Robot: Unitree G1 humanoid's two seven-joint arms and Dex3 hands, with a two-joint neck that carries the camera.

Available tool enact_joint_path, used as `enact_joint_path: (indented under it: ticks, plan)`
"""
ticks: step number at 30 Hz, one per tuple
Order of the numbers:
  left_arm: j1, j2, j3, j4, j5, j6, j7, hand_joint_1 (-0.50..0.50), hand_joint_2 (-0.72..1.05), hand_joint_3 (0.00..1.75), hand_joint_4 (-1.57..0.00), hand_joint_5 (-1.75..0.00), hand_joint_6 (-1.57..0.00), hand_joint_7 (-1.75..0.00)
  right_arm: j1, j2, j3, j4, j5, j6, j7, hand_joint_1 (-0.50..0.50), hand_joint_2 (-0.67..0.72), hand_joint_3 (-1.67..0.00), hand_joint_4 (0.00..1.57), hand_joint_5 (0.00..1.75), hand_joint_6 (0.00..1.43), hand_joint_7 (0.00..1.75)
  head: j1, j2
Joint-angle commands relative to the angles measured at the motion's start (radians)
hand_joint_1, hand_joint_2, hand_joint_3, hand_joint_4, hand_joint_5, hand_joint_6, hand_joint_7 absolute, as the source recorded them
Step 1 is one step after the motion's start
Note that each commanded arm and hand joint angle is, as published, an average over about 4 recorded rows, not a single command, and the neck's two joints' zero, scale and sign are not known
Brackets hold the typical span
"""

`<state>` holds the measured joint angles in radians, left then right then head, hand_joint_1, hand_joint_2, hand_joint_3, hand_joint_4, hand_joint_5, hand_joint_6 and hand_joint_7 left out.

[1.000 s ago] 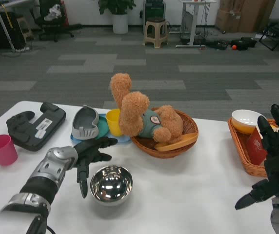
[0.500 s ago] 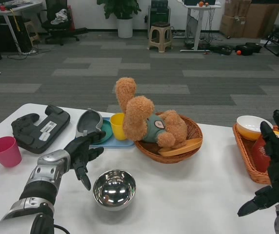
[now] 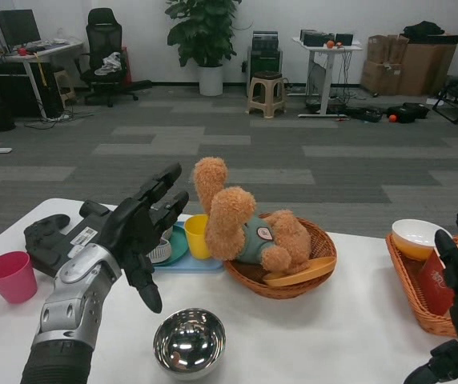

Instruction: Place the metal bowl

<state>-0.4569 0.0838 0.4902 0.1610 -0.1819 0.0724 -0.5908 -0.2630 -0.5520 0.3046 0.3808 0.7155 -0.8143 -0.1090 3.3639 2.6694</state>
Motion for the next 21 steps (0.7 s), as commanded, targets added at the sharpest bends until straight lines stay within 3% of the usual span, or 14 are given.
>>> enact_joint_path:
  ticks: [1, 6, 12, 21]
  plan:
    - [0.012, -0.004, -0.029, -0.015, -0.106, -0.13, 0.061, -0.5, 0.07, 0.09, 0.0, 0.0, 0.0, -0.07, -0.004, 0.002, -0.016, -0.015, 0.01, -0.006, 0.002, 0.17, 0.72, 0.0, 0.2, 0.29, 0.0, 0.42, -0.026, 0.04]
    - [0.035, -0.006, -0.051, -0.03, -0.15, -0.229, 0.124, -0.5, 0.07, 0.07, 0.0, 0.0, 0.0, -0.07, -0.004, 0.004, -0.032, -0.028, 0.01, -0.006, 0.002, 0.17, 0.72, 0.0, 0.2, 0.29, 0.0, 0.42, -0.067, 0.062]
    - [0.086, 0.001, -0.084, -0.038, -0.162, -0.222, 0.137, -0.5, 0.07, 0.09, 0.0, 0.0, 0.0, -0.07, -0.015, 0.004, -0.048, -0.026, 0.008, 0.002, 0.002, 0.17, 0.72, 0.0, 0.13, 0.29, 0.0, 0.42, -0.137, 0.058]
    - [0.104, -0.001, -0.09, -0.018, -0.172, -0.209, 0.137, -0.5, 0.07, 0.09, 0.0, 0.0, 0.0, -0.07, -0.078, 0.003, -0.05, 0.007, 0.005, 0.014, 0.001, 0.17, 0.72, 0.0, 0.04, 0.36, 0.0, 0.42, -0.231, 0.013]
